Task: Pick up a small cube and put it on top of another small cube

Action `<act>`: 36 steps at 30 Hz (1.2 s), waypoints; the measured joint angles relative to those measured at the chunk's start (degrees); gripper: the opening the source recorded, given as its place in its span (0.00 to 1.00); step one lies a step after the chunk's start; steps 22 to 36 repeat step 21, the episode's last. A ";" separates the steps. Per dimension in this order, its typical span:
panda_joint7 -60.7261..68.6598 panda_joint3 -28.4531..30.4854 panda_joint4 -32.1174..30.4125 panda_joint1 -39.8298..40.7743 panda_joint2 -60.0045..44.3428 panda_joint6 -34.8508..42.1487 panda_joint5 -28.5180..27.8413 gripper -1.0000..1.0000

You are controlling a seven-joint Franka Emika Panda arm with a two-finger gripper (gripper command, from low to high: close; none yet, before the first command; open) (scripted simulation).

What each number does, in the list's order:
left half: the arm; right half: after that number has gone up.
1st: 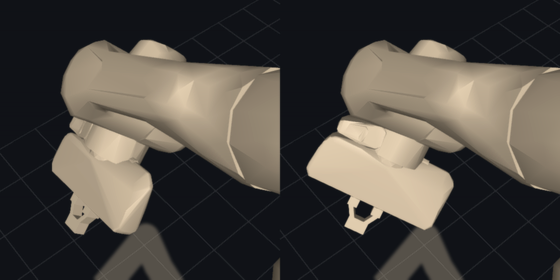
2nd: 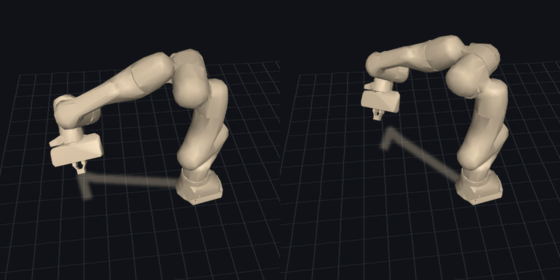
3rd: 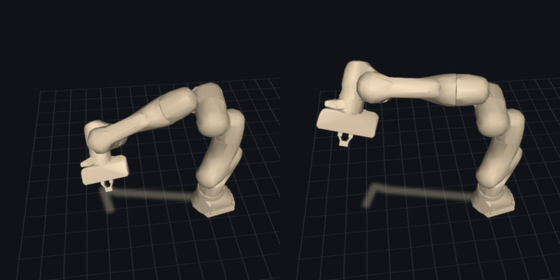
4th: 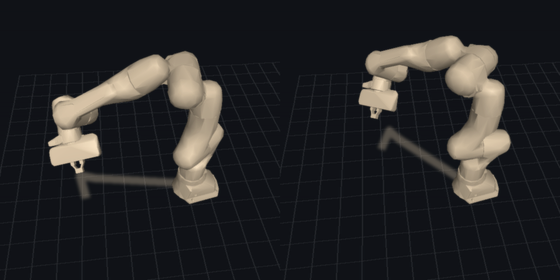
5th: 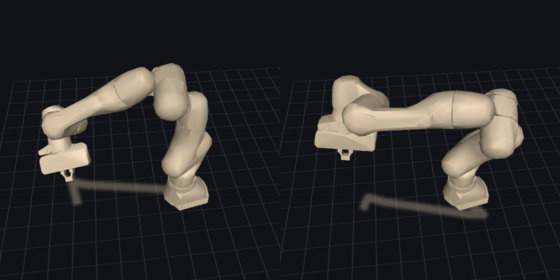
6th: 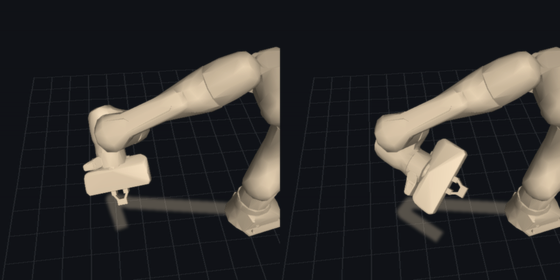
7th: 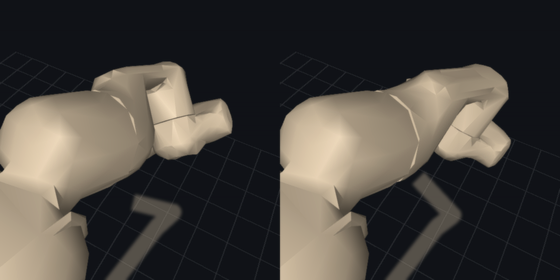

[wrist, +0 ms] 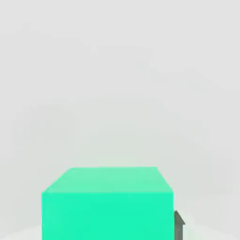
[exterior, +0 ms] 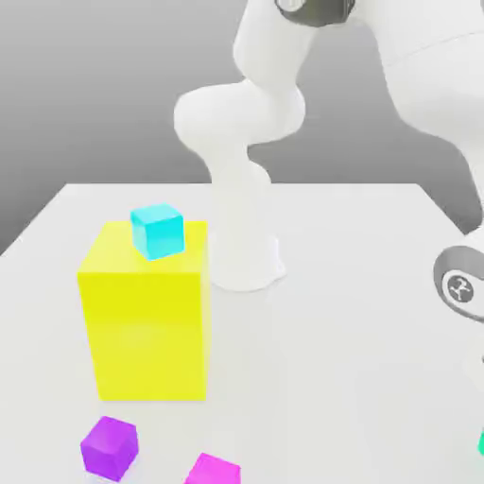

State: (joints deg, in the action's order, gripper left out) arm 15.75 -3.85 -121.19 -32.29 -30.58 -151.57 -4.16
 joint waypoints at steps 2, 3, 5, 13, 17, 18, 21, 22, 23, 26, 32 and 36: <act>0.31 -0.11 -0.99 0.57 3.79 2.81 0.62 0.00; 0.22 0.97 -1.81 1.93 5.26 3.42 1.24 0.00; -0.08 3.40 -3.51 4.84 7.53 3.96 2.48 0.00; -1.13 12.95 -10.56 16.06 15.09 4.73 7.52 0.00; 0.56 15.21 -11.56 22.53 10.60 -0.47 12.46 0.00; 0.98 15.14 -11.53 23.15 9.36 -1.62 13.26 1.00; 0.98 15.14 -11.53 23.15 9.36 -1.62 13.26 1.00; 0.98 15.14 -11.53 23.15 9.36 -1.62 13.26 1.00; 0.98 15.14 -11.53 23.15 9.36 -1.62 13.26 1.00; 0.98 15.14 -11.53 23.15 9.36 -1.62 13.26 1.00; 0.98 15.14 -11.53 23.15 9.36 -1.62 13.26 1.00; 0.98 15.14 -11.53 23.15 9.36 -1.62 13.26 1.00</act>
